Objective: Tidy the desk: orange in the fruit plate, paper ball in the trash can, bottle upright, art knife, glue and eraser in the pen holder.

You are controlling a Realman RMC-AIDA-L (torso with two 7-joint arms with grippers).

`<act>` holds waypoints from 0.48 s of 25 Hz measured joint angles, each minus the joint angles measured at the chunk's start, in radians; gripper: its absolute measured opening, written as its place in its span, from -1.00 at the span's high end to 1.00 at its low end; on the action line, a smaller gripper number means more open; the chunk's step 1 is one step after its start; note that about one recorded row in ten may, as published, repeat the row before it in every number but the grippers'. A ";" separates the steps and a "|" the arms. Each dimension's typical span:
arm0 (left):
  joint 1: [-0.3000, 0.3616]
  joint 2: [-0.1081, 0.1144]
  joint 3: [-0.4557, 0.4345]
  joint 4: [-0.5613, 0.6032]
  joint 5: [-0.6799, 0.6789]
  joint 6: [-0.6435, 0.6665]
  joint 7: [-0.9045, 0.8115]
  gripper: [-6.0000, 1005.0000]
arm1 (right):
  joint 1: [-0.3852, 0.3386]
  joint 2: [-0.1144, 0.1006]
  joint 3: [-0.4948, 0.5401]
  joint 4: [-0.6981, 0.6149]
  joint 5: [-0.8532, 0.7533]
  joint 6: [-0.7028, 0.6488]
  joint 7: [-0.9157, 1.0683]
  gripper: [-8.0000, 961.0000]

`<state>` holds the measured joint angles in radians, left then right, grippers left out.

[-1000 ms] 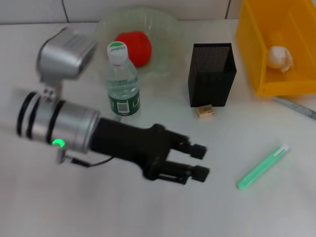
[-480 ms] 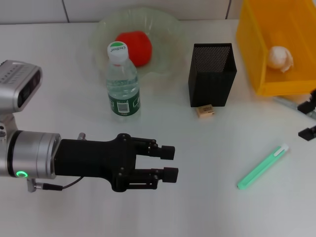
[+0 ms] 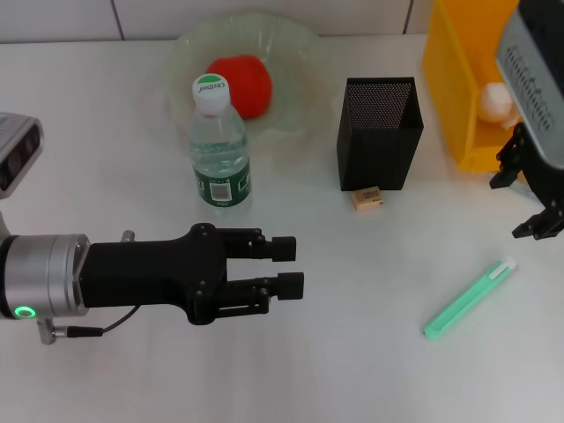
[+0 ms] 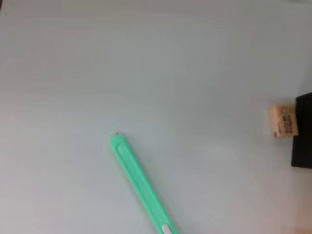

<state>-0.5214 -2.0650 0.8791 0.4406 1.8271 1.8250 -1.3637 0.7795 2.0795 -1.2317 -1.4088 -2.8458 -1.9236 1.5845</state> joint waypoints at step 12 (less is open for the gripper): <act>0.045 -0.002 -0.019 0.013 -0.060 -0.011 0.008 -0.06 | 0.001 -0.003 -0.083 0.198 -0.019 0.160 -0.206 -0.31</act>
<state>-0.4765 -2.0667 0.8603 0.4539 1.7671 1.8137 -1.3556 0.7805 2.0768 -1.3149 -1.2103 -2.8651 -1.7633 1.3780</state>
